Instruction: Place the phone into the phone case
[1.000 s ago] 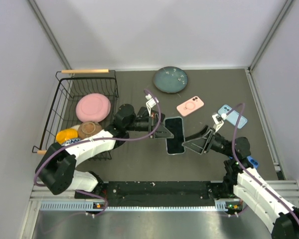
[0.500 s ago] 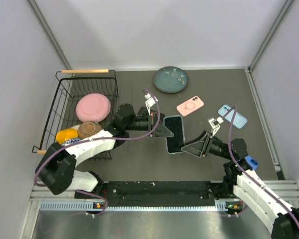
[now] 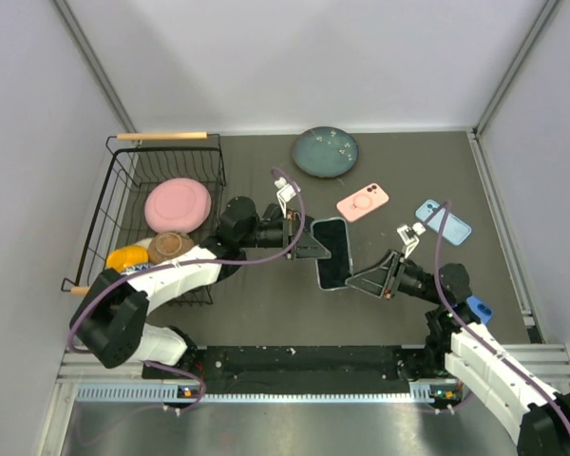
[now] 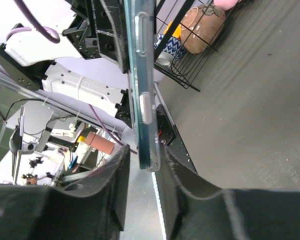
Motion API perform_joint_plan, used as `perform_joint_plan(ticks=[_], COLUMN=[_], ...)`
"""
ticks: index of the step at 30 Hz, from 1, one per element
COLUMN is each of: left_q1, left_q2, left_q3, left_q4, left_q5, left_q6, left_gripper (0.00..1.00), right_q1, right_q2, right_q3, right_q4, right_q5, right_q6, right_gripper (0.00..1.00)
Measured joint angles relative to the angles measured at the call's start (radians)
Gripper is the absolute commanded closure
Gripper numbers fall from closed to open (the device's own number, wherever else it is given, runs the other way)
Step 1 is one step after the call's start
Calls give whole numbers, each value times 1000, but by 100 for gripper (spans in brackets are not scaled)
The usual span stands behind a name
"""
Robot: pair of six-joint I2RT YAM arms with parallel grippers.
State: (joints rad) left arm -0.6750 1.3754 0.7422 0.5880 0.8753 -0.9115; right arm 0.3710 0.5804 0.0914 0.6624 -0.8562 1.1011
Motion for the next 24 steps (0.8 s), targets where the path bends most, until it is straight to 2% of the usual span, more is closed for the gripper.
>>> perform_joint_plan(ticks=[3, 7, 12, 13, 15, 16, 18, 19, 21, 22, 24], left_q1=[0, -5, -19, -21, -22, -22, -23, -22, -18, -14, -11], left_q2=[0, -13, -42, -45, -48, -49, -49, -51, -53, -55, -62], left_q3=[12, 59, 81, 83, 85, 86, 86, 86, 85, 85, 83], left_q4=[-48, -194, -309, -317, -327, -327, -325, -332, -364, -381, -408], left_q5=[-4, -36, -91, -96, -97, -95, -83, -77, -66, -58, -43], left_q6=[32, 132, 205, 212, 222, 226, 239, 260, 296, 315, 341], left_gripper=[100, 100, 100, 100, 100, 100, 100, 100, 100, 100, 100], right_q1=[0, 0, 2, 3, 6, 6, 7, 6, 6, 6, 6], right_q2=[7, 7, -8, -8, -8, -8, -9, -12, -29, -39, -53], right_q3=[0, 2, 35, 38, 40, 40, 40, 42, 50, 61, 87], right_q4=[-24, -77, -202, -212, -217, -217, -222, -229, -252, -267, -283], right_q5=[6, 25, 50, 52, 54, 54, 54, 55, 59, 59, 58], right_q6=[3, 1, -53, -58, -63, -63, -61, -62, -68, -76, -90], right_gripper=[86, 100, 100, 98, 85, 72, 59, 49, 41, 31, 25])
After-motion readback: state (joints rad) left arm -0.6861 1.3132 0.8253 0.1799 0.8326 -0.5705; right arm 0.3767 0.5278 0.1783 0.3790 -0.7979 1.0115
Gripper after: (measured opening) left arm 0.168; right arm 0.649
